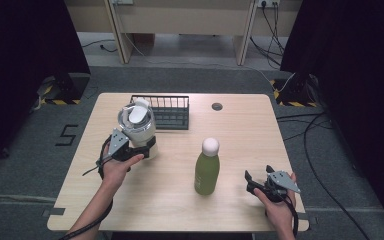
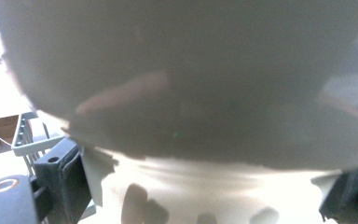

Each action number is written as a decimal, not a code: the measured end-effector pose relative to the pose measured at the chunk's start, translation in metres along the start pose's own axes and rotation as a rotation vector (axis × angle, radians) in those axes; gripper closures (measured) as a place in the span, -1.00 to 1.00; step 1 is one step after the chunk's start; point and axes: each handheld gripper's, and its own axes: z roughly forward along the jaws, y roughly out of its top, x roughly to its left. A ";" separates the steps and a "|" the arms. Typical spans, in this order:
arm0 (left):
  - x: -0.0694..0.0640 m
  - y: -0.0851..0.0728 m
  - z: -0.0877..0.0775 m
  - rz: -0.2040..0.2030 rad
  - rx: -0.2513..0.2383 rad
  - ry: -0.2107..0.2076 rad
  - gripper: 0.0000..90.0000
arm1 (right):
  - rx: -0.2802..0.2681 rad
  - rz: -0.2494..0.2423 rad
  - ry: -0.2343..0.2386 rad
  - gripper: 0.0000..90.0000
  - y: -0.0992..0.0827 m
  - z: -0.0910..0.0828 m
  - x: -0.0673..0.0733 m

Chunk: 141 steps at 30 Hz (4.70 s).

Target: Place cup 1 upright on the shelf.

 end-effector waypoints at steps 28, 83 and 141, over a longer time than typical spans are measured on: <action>0.009 0.021 0.022 0.004 -0.029 0.010 -0.79 | -0.007 0.027 -0.001 -0.63 0.000 0.000 -0.003; 0.029 0.055 0.063 0.014 -0.072 0.104 -0.80 | -0.006 0.013 -0.010 -0.62 0.000 0.000 -0.001; 0.051 0.076 0.097 0.004 -0.086 0.183 -0.80 | -0.006 0.023 -0.010 -0.62 0.000 -0.001 -0.002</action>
